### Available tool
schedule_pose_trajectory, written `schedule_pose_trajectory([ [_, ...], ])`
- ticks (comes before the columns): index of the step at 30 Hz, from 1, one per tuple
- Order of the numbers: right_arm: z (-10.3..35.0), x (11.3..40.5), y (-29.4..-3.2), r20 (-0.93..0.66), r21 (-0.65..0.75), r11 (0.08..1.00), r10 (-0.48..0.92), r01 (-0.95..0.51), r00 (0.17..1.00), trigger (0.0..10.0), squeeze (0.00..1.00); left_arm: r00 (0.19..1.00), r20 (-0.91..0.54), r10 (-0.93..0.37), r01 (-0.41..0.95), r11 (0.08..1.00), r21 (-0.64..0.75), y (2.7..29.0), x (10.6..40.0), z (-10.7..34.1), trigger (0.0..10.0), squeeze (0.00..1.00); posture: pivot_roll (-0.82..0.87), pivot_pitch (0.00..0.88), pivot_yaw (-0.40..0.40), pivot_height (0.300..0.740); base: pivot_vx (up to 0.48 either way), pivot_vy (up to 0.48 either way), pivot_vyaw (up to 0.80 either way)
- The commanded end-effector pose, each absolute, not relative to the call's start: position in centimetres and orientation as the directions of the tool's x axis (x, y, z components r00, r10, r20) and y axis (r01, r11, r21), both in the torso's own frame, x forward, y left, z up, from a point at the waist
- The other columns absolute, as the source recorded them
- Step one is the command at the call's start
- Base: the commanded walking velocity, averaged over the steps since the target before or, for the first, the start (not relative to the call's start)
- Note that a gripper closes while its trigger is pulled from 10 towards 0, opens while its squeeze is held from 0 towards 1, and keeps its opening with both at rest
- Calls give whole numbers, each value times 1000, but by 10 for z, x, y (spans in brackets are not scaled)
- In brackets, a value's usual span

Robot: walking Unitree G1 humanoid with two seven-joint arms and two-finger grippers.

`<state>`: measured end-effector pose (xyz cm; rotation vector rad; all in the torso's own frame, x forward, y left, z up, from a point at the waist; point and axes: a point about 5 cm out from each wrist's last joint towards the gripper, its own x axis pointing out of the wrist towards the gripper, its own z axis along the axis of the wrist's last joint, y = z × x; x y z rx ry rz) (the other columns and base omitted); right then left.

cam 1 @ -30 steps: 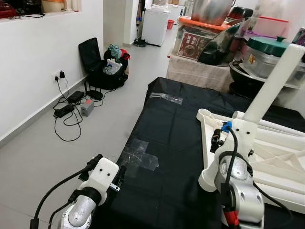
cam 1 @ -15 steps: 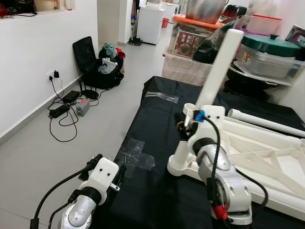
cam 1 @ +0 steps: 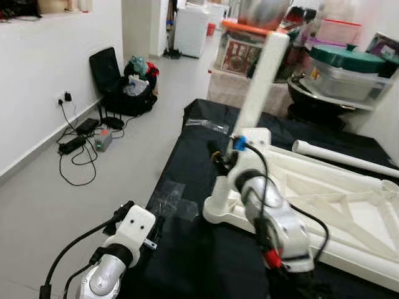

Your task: Building children table

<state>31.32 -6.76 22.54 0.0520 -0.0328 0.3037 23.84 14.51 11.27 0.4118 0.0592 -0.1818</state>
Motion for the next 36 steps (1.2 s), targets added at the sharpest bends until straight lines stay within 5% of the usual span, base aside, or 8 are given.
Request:
schedule_pose_trajectory([
  [1,230,311,-49,61,37,923,380,-383,923,10000,0,981,-102,-166,193,899,393,143,239,110,10000,0,138,0,-206,740,0,0,0],
  [8,213,311,-66,0,4,937,349,-349,937,10000,0,981,-103,-166,194,899,392,144,239,110,10000,0,123,0,-195,740,0,0,0],
  [17,191,296,-135,-81,-36,961,271,-275,959,10000,0,980,-105,-170,198,901,387,147,238,110,10000,0,97,0,-172,740,0,0,0],
  [23,198,286,-139,-43,-38,943,330,-331,943,10000,0,979,-108,-174,202,900,387,148,238,110,10000,0,93,0,-162,740,0,0,0],
  [29,208,253,-128,27,-60,822,568,-566,822,10000,0,978,-110,-178,207,901,382,149,238,110,10000,0,85,0,-152,740,0,0,0],
  [36,199,255,-143,-16,-80,863,500,-499,866,10000,0,978,-106,-178,206,902,379,149,239,111,10000,0,86,0,-154,740,0,0,0],
])
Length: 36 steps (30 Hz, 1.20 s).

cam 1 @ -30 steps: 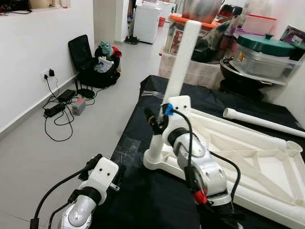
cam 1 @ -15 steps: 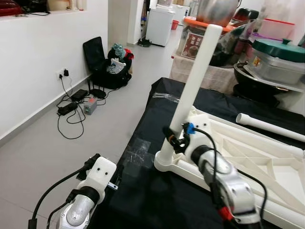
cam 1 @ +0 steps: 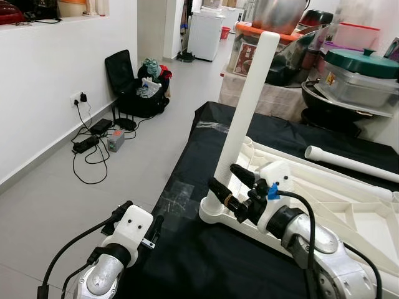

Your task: Building children table

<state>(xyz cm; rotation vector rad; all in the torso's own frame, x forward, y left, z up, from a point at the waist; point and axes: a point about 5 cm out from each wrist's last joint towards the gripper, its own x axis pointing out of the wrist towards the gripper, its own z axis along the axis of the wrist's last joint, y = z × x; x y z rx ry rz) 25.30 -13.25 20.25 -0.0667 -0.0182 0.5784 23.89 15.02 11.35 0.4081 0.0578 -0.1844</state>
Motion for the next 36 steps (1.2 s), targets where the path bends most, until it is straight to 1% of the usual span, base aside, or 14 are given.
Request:
schedule_pose_trajectory([
  [1,199,255,-143,-16,-80,863,500,-499,866,10000,0,978,-106,-178,206,902,379,149,239,111,10000,0,86,0,-154,740,0,0,0],
  [3,198,261,-152,-15,-108,904,415,-414,910,10000,0,978,-103,-182,208,904,375,148,239,112,10000,0,84,0,-153,740,0,0,0],
  [5,196,265,-160,-13,-106,943,316,-316,949,10000,0,976,-100,-192,215,912,348,147,239,113,10000,0,85,0,-154,740,0,-139,0],
  [7,195,267,-164,-16,-94,957,275,-275,961,10000,0,975,-100,-199,221,920,324,146,239,114,10000,0,86,0,-155,740,0,-277,0],
  [13,192,264,-165,-28,-90,953,288,-289,957,10000,0,975,-96,-200,221,919,325,146,238,114,10000,0,83,0,-153,740,0,-480,0],
  [18,189,260,-166,-46,-113,940,318,-322,947,10000,0,975,-97,-202,223,920,322,146,237,114,10000,0,82,0,-152,740,0,-480,0],
  [21,188,261,-165,-52,-102,936,333,-336,942,10000,0,974,-97,-203,224,921,318,146,237,114,10000,0,82,0,-153,740,0,-480,0],
  [23,186,262,-164,-64,-68,935,344,-348,937,10000,0,974,-97,-204,225,922,316,146,237,114,10000,0,85,0,-153,740,0,-480,0],
  [31,183,264,-162,-96,-56,934,346,-352,933,10000,0,975,-96,-202,222,923,314,146,236,113,10000,0,90,0,-157,740,0,-480,0],
  [35,181,266,-164,-114,-68,935,339,-347,934,10000,0,975,-95,-203,222,924,312,146,236,113,10000,0,90,0,-157,740,0,-480,0],
  [36,180,267,-166,-126,-95,938,321,-334,939,10000,0,974,-95,-203,223,924,312,146,236,113,10000,0,89,0,-158,740,0,-480,0],
])
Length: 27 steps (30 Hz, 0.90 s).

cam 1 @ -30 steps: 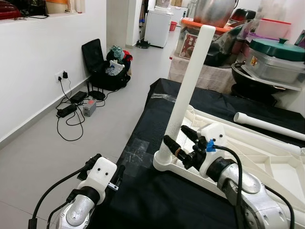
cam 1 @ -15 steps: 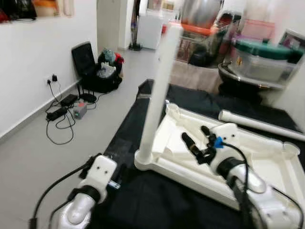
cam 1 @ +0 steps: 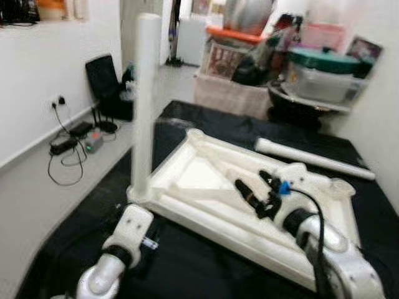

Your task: Building children table

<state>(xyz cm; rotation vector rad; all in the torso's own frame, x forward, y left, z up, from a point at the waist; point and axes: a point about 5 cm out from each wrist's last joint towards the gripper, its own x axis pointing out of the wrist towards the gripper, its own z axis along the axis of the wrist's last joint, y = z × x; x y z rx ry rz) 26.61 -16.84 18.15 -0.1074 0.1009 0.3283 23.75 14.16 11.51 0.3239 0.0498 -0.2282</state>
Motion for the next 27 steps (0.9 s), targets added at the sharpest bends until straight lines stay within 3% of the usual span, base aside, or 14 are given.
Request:
schedule_pose_trajectory([
  [1,180,267,-166,-126,-95,938,321,-334,939,10000,0,974,-95,-203,223,924,312,146,236,113,10000,0,89,0,-158,740,0,-480,0],
  [6,177,269,-168,-137,-105,946,292,-307,946,10000,0,975,-92,-203,222,924,310,145,237,114,10000,0,88,0,-159,740,0,-480,0],
  [14,181,272,-163,-91,-26,940,338,-341,937,10000,0,980,-48,-192,197,933,300,147,238,119,10000,0,83,0,-159,740,0,0,0],
  [17,176,267,-161,-129,77,914,404,-397,906,10000,0,984,-29,-175,175,938,300,149,240,122,10000,0,79,0,-158,740,0,0,0],
  [20,165,254,-157,-214,270,854,504,-445,837,10000,0,985,-21,-170,168,938,304,150,240,124,10000,0,71,0,-155,740,0,0,0],
  [27,150,246,-156,-285,467,793,554,-392,782,10000,0,982,-53,-182,189,925,329,148,238,119,10000,0,70,0,-152,740,0,0,0],
])
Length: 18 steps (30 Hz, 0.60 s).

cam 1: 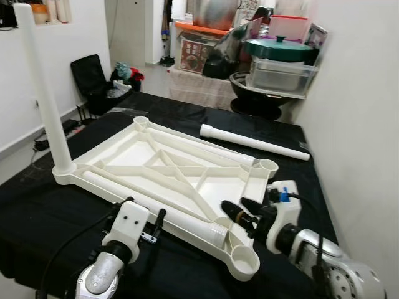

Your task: Building children table

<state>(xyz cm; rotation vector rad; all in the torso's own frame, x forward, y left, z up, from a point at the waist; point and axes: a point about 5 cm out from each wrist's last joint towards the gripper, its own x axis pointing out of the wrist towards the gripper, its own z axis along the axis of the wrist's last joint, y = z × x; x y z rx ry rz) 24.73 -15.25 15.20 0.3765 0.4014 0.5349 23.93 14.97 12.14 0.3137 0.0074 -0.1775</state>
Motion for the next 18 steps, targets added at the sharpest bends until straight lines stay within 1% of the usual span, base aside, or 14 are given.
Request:
schedule_pose_trajectory([
  [1,150,246,-156,-285,467,793,554,-392,782,10000,0,982,-53,-182,189,925,329,148,238,119,10000,0,70,0,-152,740,0,0,0],
  [5,143,247,-159,-325,494,801,531,-338,782,10000,0,981,-59,-186,195,922,334,147,238,118,10000,0,73,0,-155,740,0,0,0],
  [7,138,248,-167,-372,500,819,497,-281,784,10000,0,981,-62,-185,195,922,335,147,238,117,10000,0,65,0,-153,740,0,0,0],
  [9,138,248,-167,-372,500,819,497,-281,784,10000,0,981,-62,-185,195,922,335,147,238,117,10000,0,65,0,-153,740,0,0,0],
  [12,136,234,-178,-452,510,827,492,-237,744,10000,0,980,-66,-187,198,921,334,148,238,116,10000,0,48,0,-148,740,0,0,0],
  [14,136,229,-179,-460,515,823,500,-238,733,10000,0,980,-68,-187,199,921,334,148,237,115,10000,0,43,0,-146,740,0,0,0],
  [15,138,217,-178,-464,531,804,540,-268,702,10000,0,980,-73,-187,201,920,336,150,237,114,10000,0,35,0,-139,740,0,0,0],
  [16,138,217,-178,-464,531,804,540,-268,702,10000,0,980,-73,-187,201,920,336,150,237,114,10000,0,35,0,-139,740,0,0,0],
  [18,141,205,-176,-460,541,780,587,-314,666,10000,0,981,-88,-175,195,916,350,152,238,112,10000,0,30,0,-135,740,0,0,0],
])
